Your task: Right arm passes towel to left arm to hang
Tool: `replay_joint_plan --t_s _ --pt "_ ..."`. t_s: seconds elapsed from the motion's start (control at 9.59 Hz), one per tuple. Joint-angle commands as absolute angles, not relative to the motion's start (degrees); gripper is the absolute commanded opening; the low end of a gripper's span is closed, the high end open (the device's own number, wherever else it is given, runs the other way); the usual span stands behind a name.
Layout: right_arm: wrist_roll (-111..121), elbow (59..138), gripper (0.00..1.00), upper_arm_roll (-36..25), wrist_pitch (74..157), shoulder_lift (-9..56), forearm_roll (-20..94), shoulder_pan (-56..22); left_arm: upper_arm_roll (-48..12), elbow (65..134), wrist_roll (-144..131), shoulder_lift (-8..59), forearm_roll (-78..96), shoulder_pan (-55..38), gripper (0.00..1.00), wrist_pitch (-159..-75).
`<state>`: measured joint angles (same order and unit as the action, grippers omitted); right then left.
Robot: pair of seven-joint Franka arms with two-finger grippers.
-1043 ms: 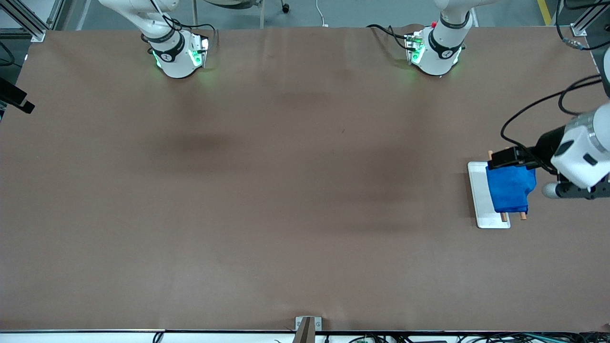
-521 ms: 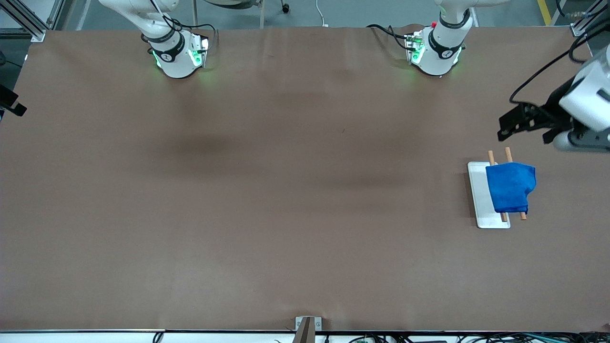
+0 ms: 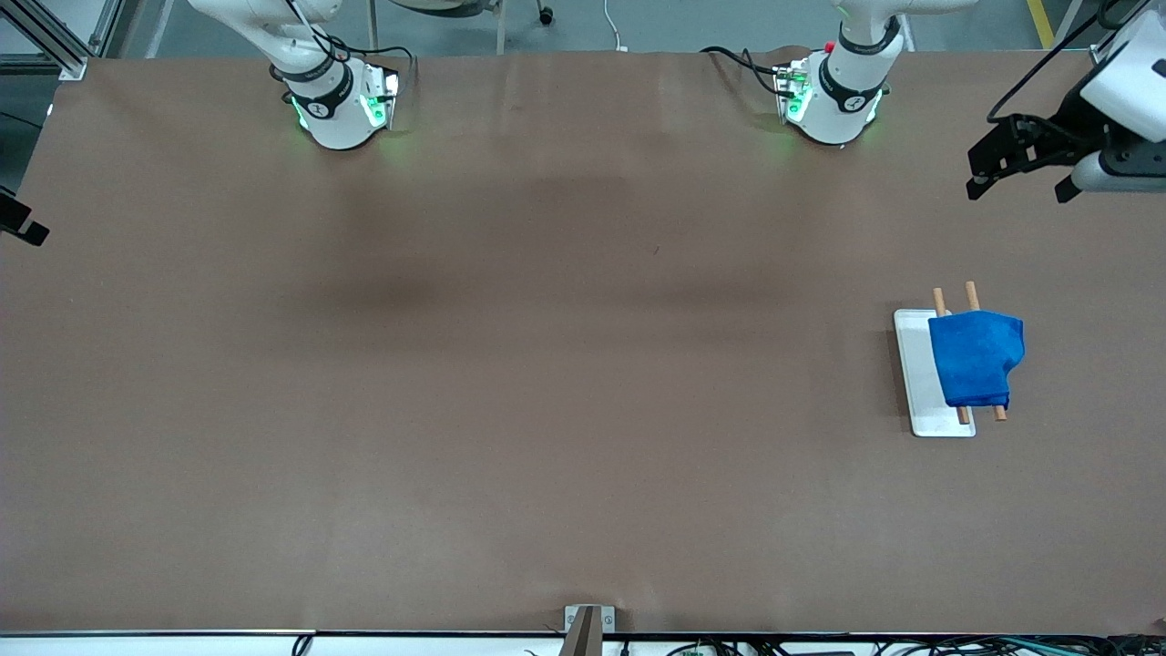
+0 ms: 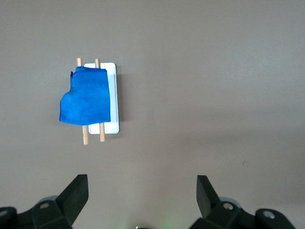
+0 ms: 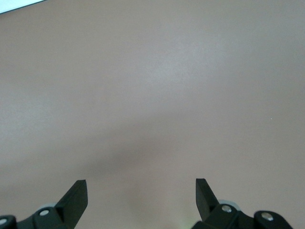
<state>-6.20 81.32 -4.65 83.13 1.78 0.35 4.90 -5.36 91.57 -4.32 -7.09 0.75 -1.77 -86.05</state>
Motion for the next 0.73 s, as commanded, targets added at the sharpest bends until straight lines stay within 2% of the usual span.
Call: replay_joint_plan --t_s 0.0,0.63 --pt "-5.89 79.72 1.00 -6.15 82.00 2.29 1.40 4.30 -5.01 95.54 -3.34 -8.00 -0.44 -1.85 1.00 -87.19" --pt "-5.54 79.72 1.00 -5.89 82.00 2.29 1.41 4.66 -4.92 91.67 -3.78 -5.36 -0.35 -1.49 1.00 -85.52"
